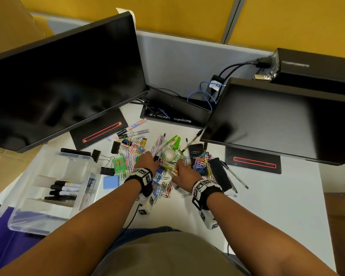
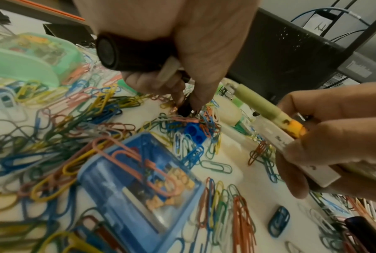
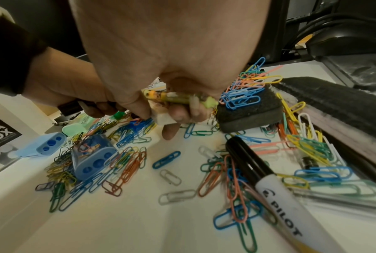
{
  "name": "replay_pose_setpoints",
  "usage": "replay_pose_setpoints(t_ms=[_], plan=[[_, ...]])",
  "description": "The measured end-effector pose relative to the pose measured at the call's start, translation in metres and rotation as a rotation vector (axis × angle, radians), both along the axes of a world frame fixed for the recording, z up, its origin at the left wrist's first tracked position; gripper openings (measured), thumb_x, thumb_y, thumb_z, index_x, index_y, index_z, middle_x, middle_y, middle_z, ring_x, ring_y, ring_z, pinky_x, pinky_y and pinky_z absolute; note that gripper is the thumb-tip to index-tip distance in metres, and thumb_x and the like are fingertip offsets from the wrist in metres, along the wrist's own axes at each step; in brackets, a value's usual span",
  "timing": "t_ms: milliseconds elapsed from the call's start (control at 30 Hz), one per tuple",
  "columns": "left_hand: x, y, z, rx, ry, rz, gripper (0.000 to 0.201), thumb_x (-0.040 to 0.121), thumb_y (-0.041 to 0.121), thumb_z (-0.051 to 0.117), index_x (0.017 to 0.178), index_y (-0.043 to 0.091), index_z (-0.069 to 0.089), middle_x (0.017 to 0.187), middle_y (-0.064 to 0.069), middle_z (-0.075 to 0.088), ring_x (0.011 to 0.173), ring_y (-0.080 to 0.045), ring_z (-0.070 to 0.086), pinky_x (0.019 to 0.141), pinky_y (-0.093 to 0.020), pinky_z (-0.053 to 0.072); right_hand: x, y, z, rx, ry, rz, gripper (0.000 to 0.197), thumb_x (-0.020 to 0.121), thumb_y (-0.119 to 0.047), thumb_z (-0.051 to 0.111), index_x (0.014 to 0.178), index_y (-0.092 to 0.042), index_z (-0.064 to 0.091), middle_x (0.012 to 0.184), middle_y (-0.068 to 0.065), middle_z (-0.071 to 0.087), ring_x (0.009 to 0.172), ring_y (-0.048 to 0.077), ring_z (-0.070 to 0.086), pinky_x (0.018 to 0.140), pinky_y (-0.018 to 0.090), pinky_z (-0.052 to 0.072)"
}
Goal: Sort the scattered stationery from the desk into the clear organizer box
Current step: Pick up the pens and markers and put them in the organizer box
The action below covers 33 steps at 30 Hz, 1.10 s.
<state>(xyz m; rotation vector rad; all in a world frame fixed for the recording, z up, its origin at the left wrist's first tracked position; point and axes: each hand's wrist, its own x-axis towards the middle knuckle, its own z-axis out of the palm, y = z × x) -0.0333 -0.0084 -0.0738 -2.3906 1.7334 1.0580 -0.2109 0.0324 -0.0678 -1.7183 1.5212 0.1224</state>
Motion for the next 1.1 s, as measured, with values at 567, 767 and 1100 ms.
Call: replay_pose_setpoints(t_ms=[567, 767, 1100], plan=[[0.045, 0.006, 0.042, -0.052, 0.052, 0.008, 0.036, 0.086, 0.047, 0.059, 0.080, 0.012, 0.057, 0.075, -0.005, 0.059, 0.063, -0.021, 0.056, 0.053, -0.026, 0.042, 0.009, 0.002, 0.014, 0.011, 0.022, -0.040, 0.052, 0.093, -0.043, 0.045, 0.137, -0.015, 0.035, 0.116, 0.014, 0.061, 0.101, 0.033, 0.061, 0.084, 0.040, 0.051], [0.068, 0.025, 0.062, 0.019, 0.099, -0.044, 0.036, 0.092, 0.045, 0.055, 0.071, 0.017, 0.051, 0.071, -0.008, 0.050, 0.056, -0.017, 0.044, 0.050, -0.026, 0.032, 0.020, 0.006, 0.021, -0.070, -0.004, -0.066, 0.052, 0.094, -0.036, 0.053, 0.136, -0.010, 0.036, 0.104, 0.015, 0.065, 0.083, 0.028, 0.062, 0.073, 0.037, 0.054], [0.106, 0.060, 0.083, 0.051, 0.228, -0.031, 0.045, 0.070, 0.058, 0.054, 0.068, 0.014, 0.049, 0.063, -0.003, 0.044, 0.057, -0.018, 0.039, 0.055, -0.029, 0.026, 0.053, -0.004, 0.041, -0.072, -0.130, -0.081, 0.029, 0.097, -0.018, 0.050, 0.124, -0.017, 0.040, 0.091, 0.013, 0.062, 0.062, 0.023, 0.060, 0.053, 0.032, 0.050]])
